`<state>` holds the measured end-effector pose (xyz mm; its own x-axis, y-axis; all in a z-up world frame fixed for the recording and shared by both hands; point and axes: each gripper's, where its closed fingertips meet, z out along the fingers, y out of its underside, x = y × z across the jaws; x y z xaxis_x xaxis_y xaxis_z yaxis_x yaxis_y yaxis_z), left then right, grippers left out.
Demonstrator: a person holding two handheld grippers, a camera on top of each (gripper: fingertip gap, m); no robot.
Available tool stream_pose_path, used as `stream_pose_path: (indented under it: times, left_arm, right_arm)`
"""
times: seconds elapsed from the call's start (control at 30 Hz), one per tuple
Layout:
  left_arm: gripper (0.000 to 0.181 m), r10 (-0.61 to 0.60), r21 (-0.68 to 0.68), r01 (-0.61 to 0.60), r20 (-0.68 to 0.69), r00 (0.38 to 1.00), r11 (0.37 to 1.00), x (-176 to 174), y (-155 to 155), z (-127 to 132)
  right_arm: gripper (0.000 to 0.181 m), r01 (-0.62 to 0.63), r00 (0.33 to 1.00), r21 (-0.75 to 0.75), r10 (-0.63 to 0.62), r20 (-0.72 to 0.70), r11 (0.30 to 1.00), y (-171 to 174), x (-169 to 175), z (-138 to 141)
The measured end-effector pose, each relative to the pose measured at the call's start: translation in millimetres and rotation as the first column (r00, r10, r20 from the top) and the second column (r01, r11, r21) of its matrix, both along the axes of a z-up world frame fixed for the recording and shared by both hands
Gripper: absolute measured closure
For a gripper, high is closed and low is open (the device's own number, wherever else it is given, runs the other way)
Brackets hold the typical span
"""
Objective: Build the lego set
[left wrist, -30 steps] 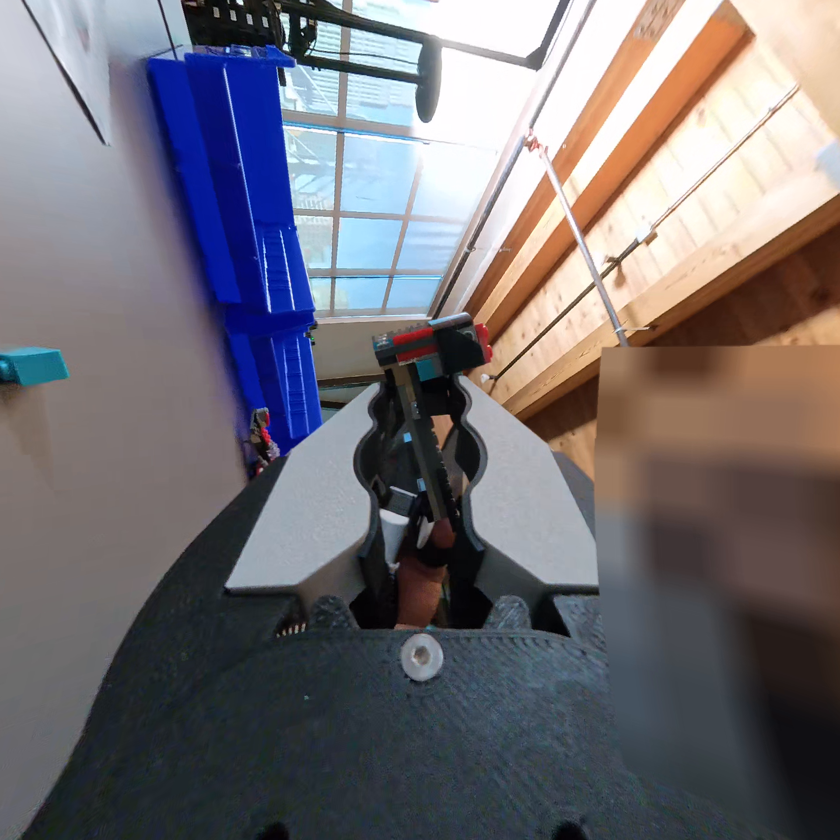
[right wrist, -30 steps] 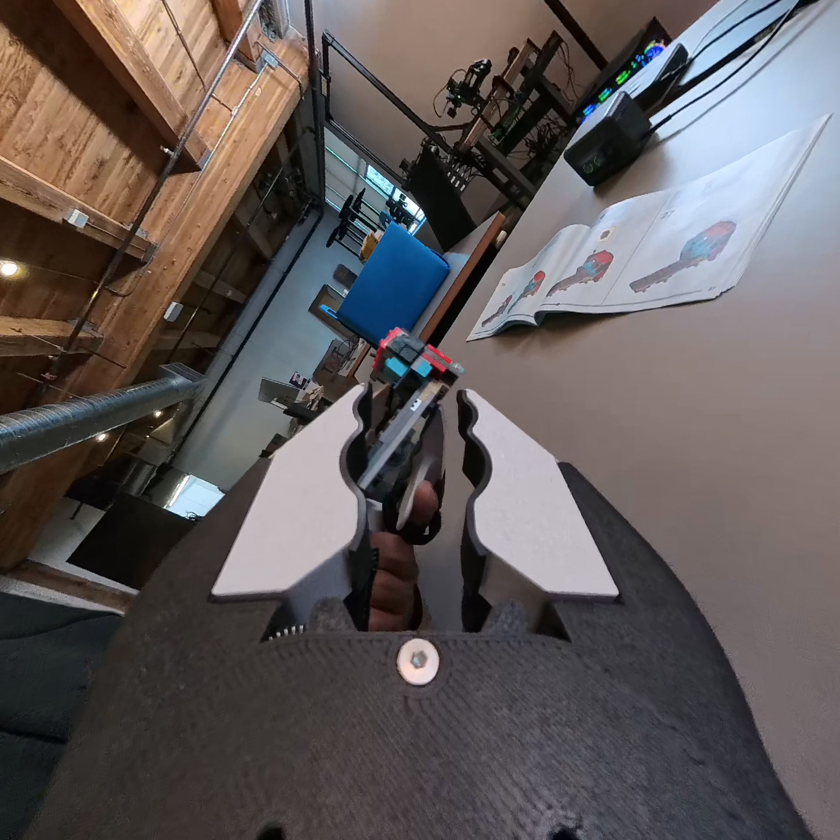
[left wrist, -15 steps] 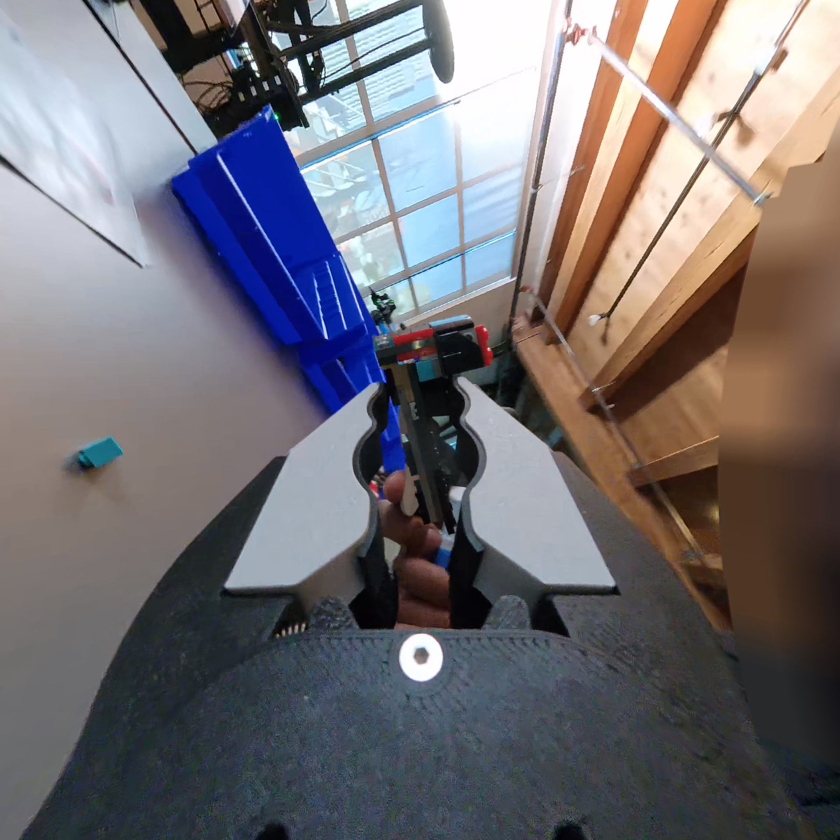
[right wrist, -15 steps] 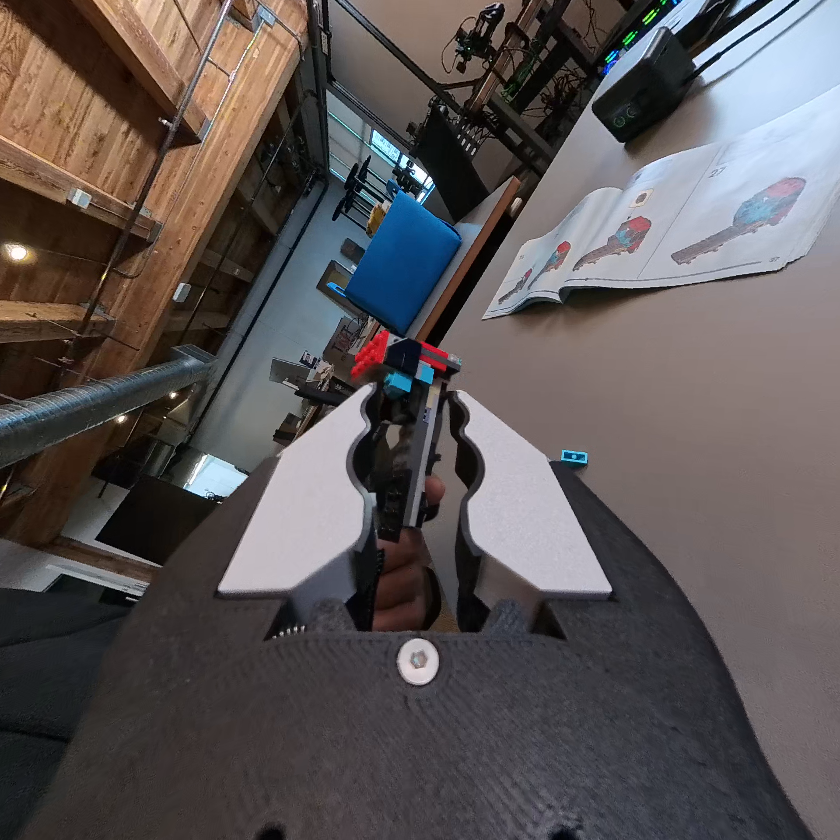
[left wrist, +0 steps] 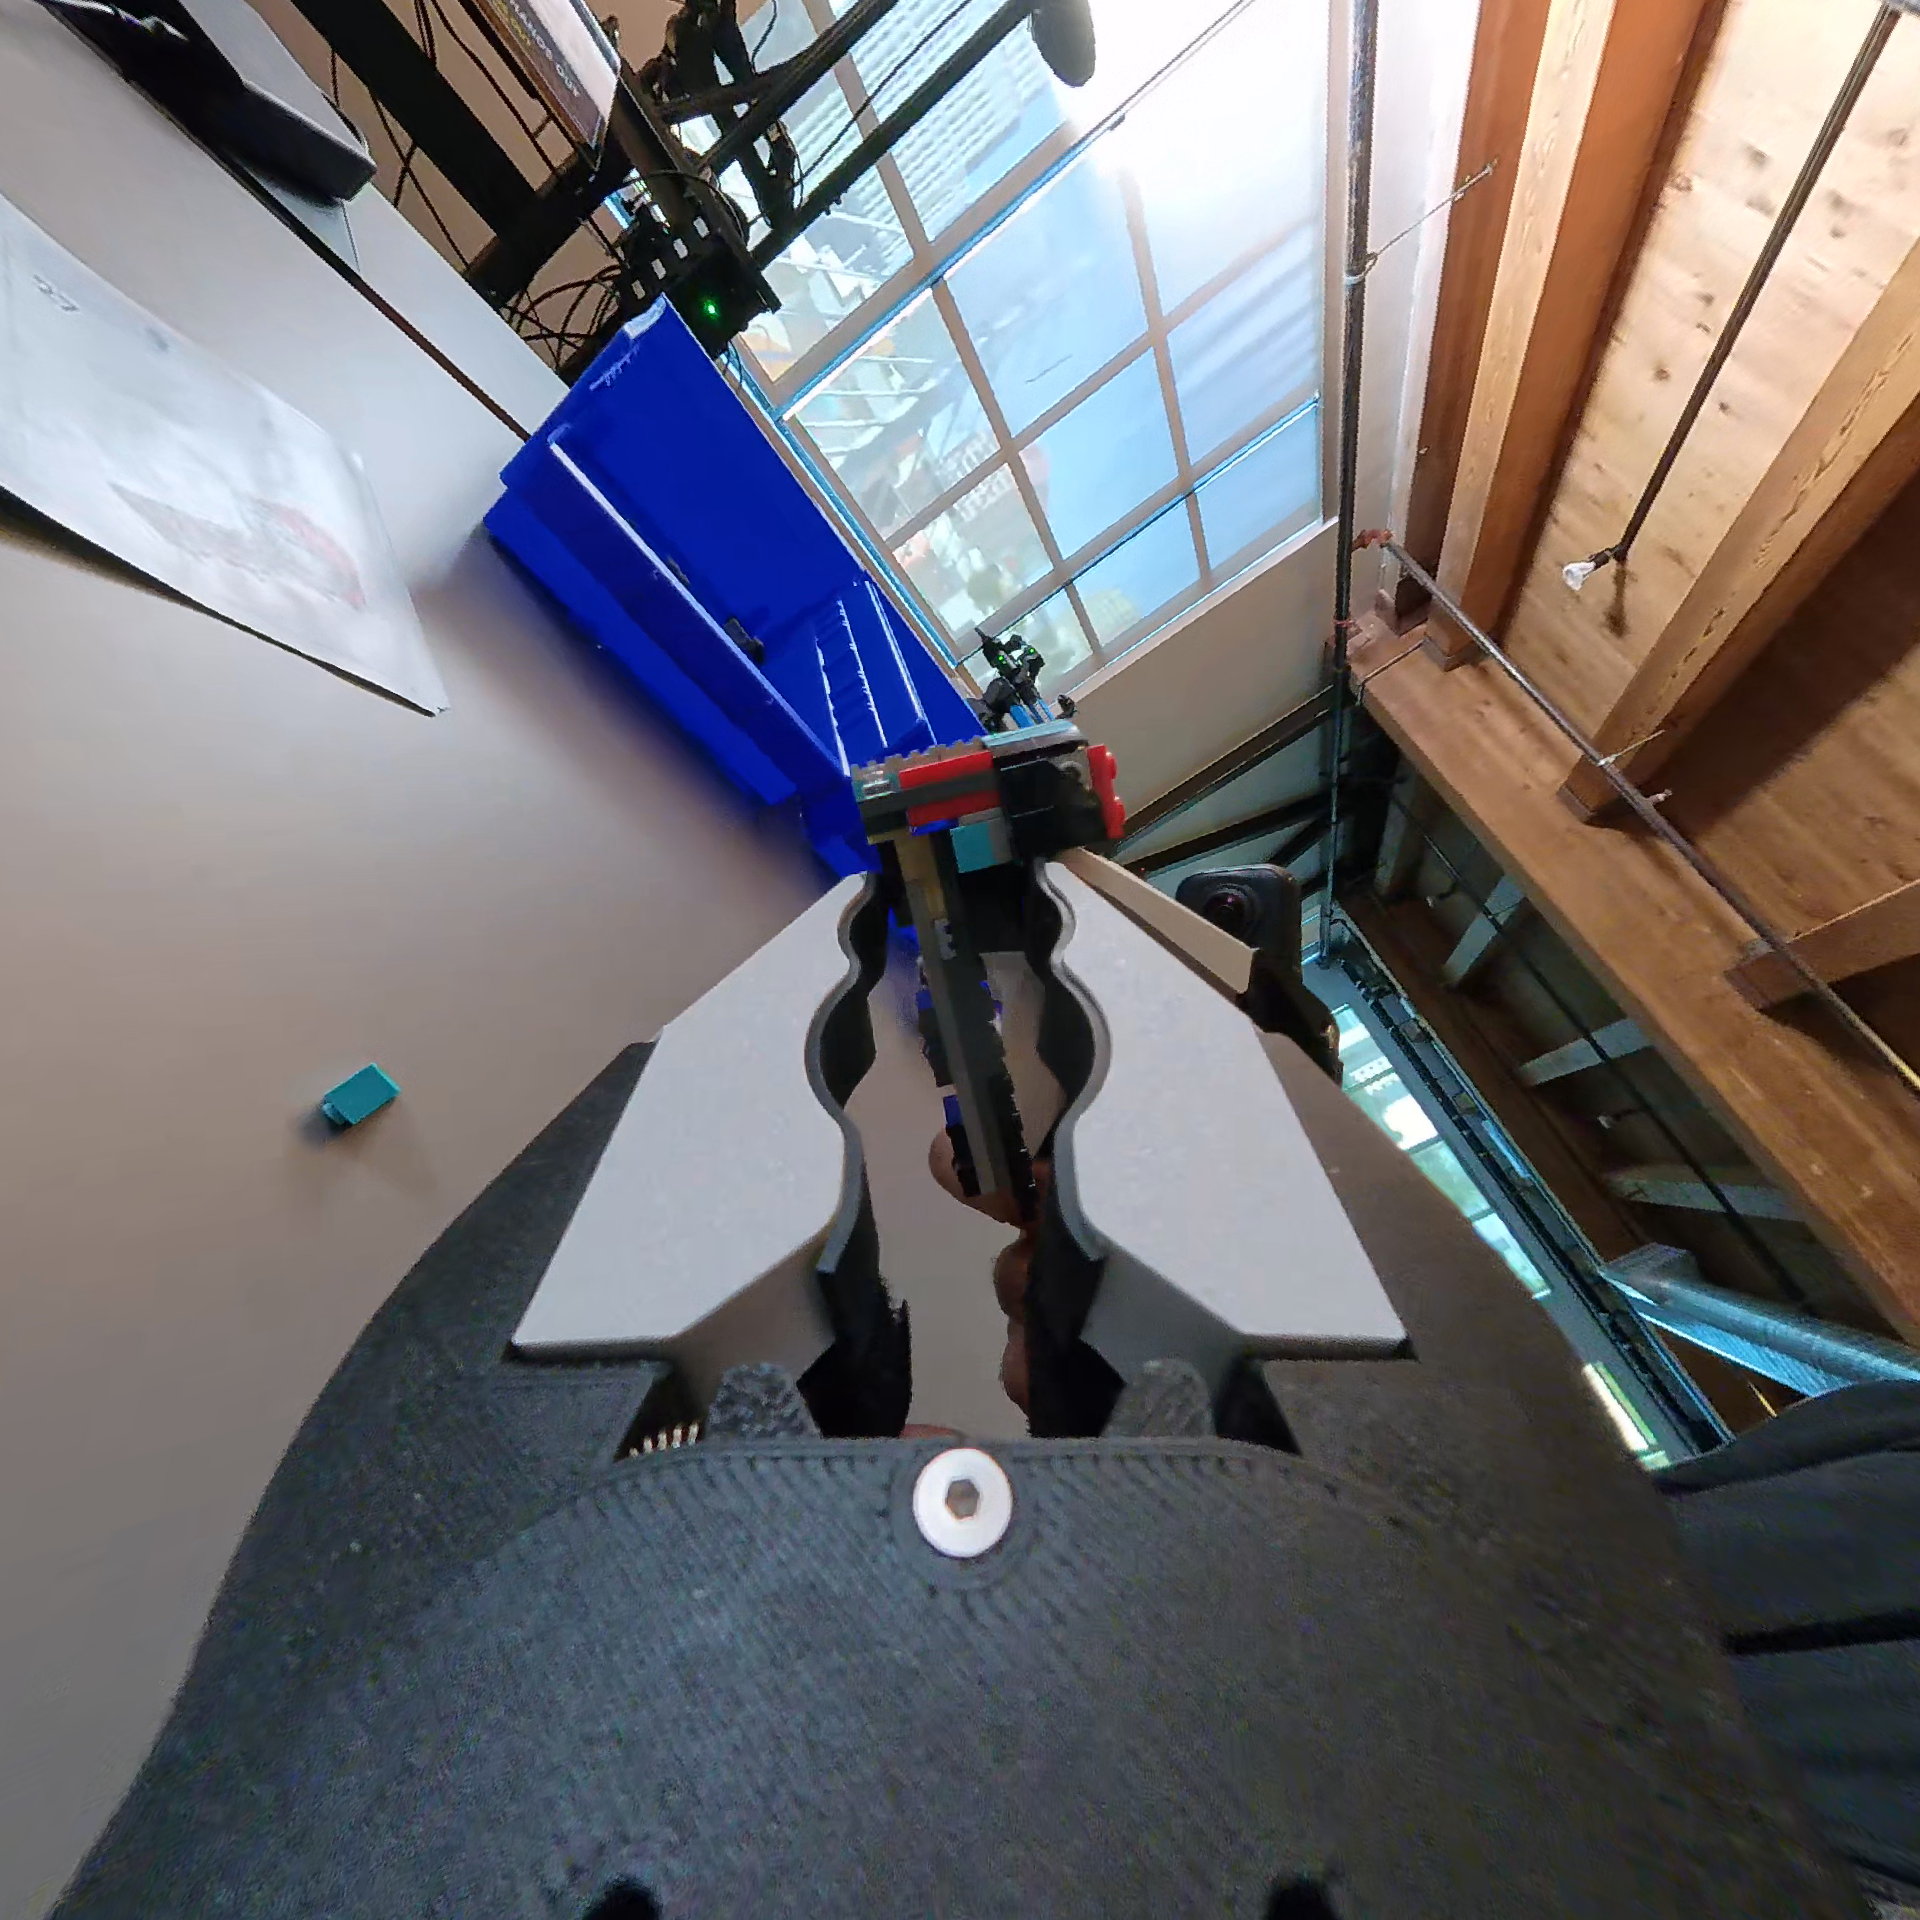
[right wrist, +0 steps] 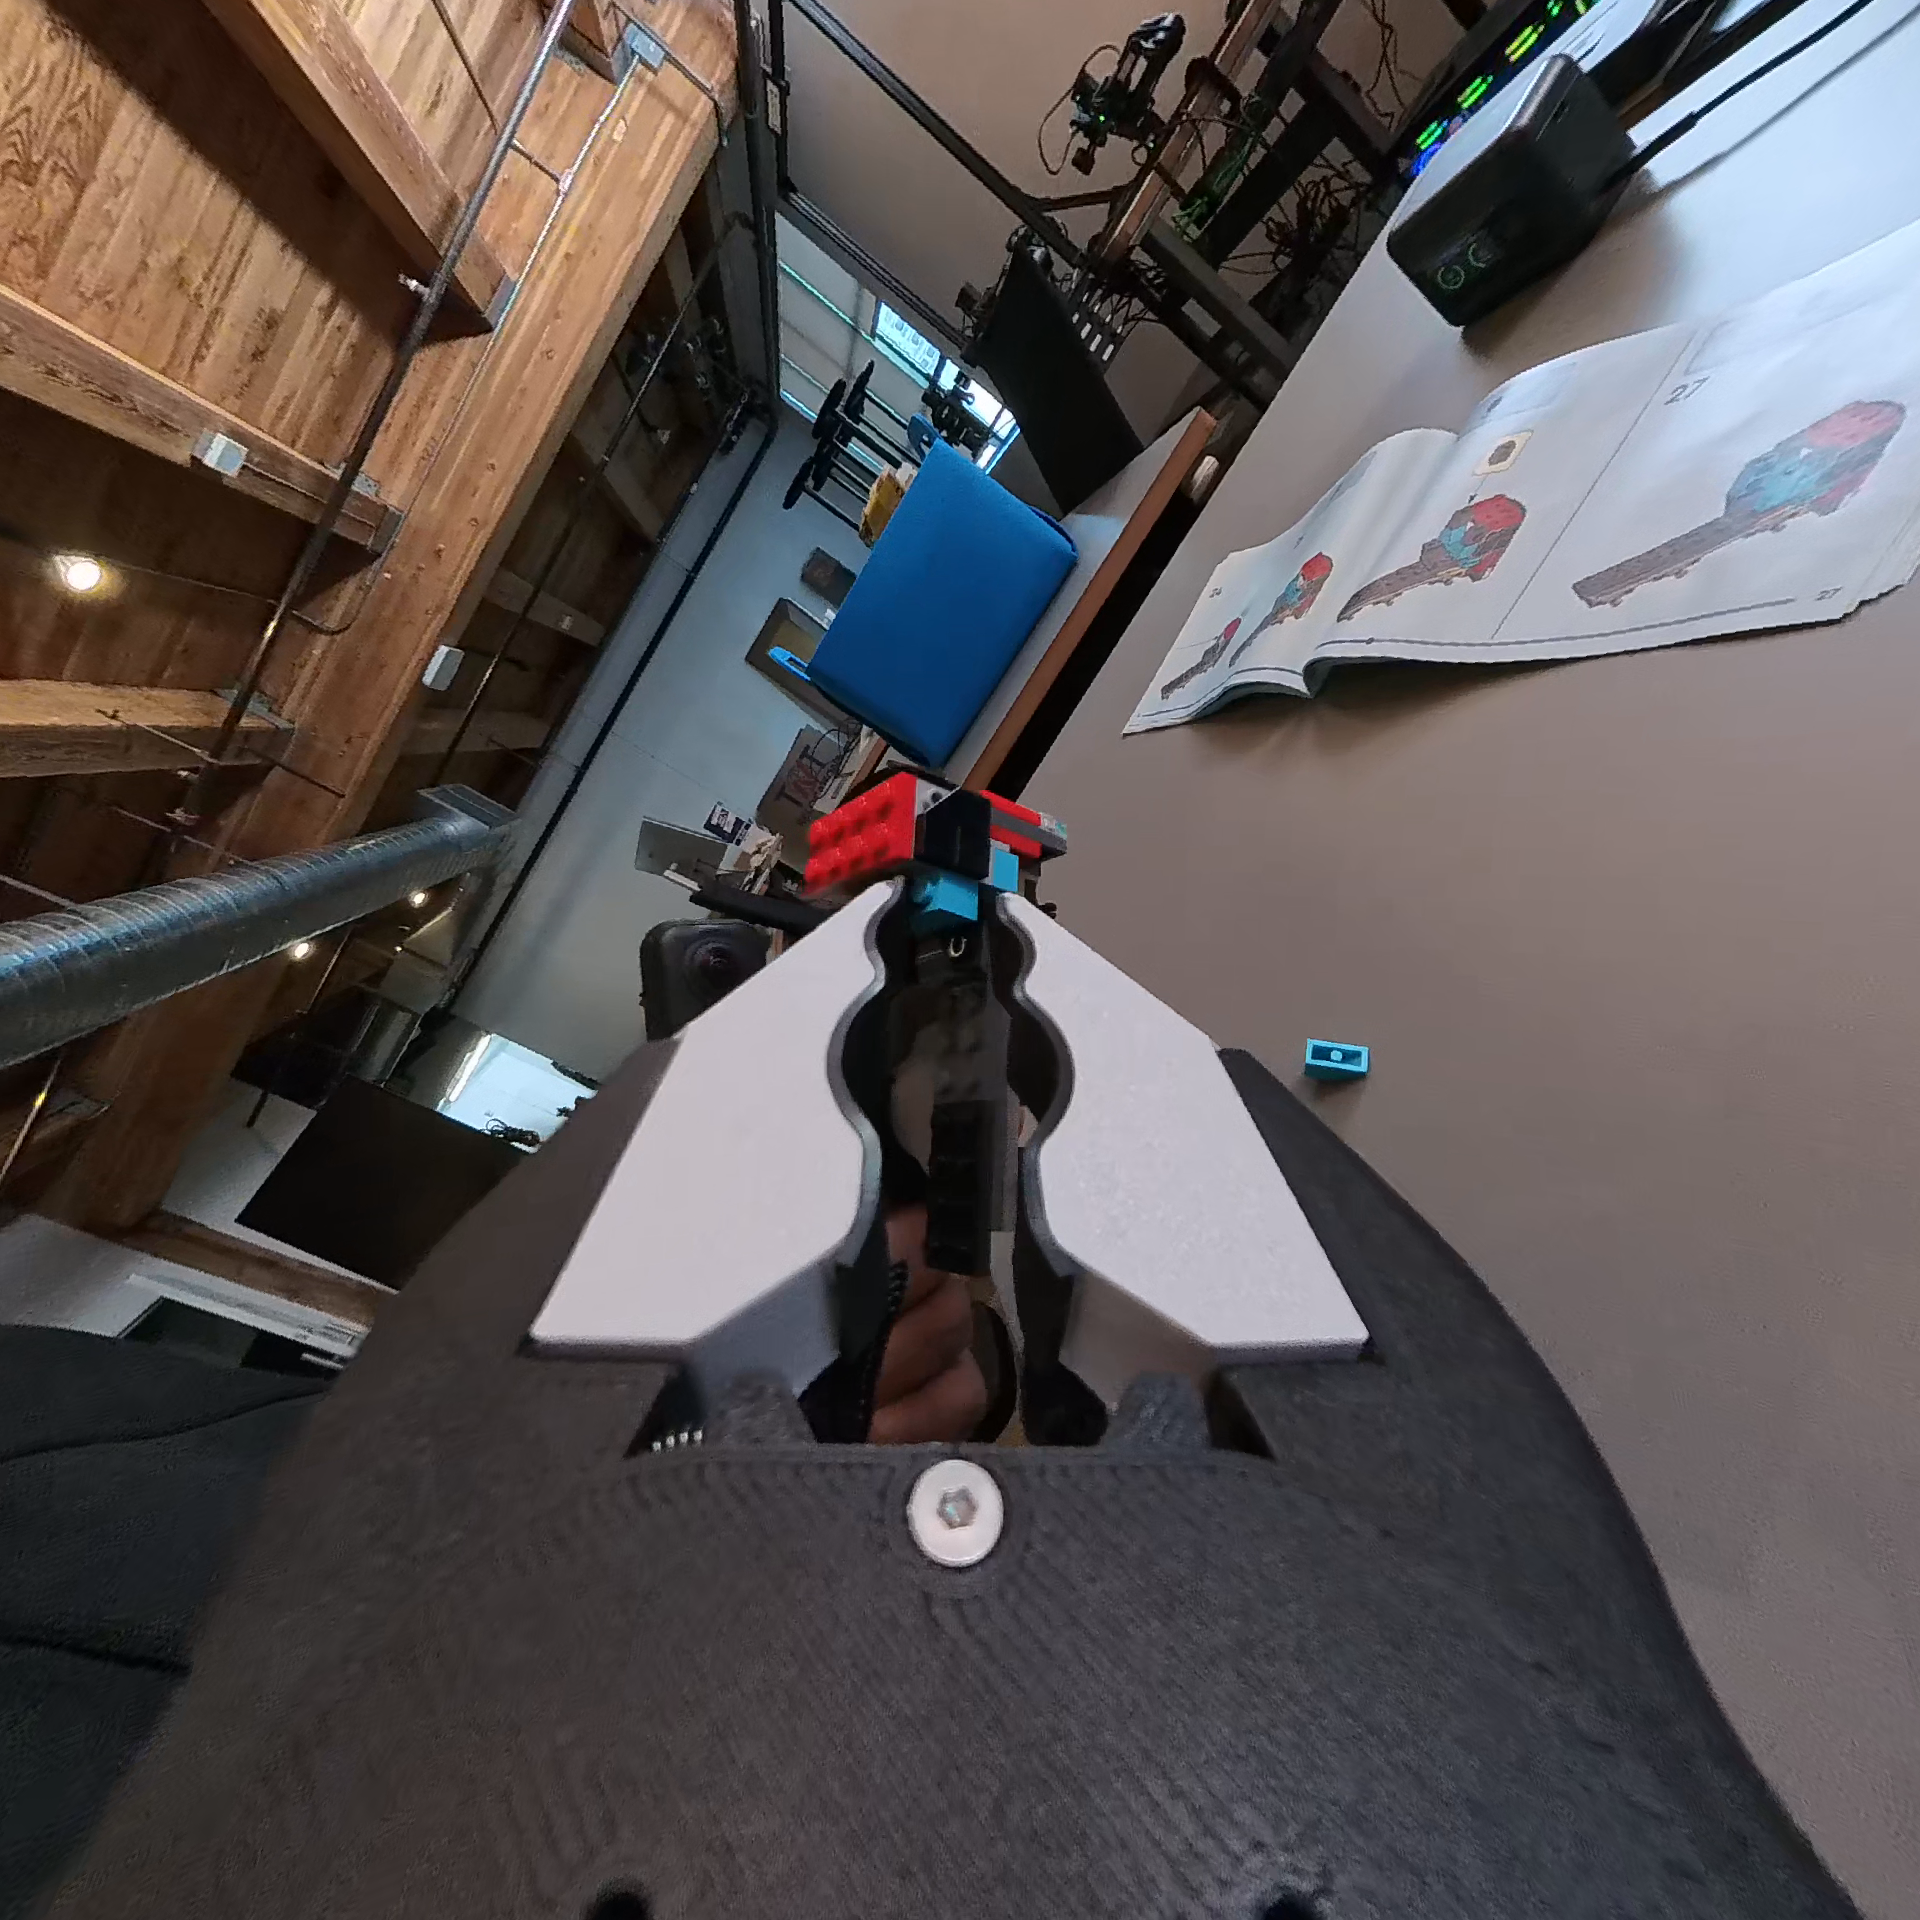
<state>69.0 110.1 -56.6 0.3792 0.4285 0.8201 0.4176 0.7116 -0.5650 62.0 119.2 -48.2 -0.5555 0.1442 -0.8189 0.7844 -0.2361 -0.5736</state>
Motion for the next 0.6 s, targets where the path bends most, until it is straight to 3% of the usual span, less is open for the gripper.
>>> stream_pose_path:
  times: [0.6]
  left_arm:
    - [0.155,-0.005,-0.018,0.005,0.007,1.000,1.000,-2.2,6.2,0.6]
  right_arm:
    - [0.169,0.084,0.990,0.065,-0.076,-0.120,0.994,5.2,-3.0,0.6]
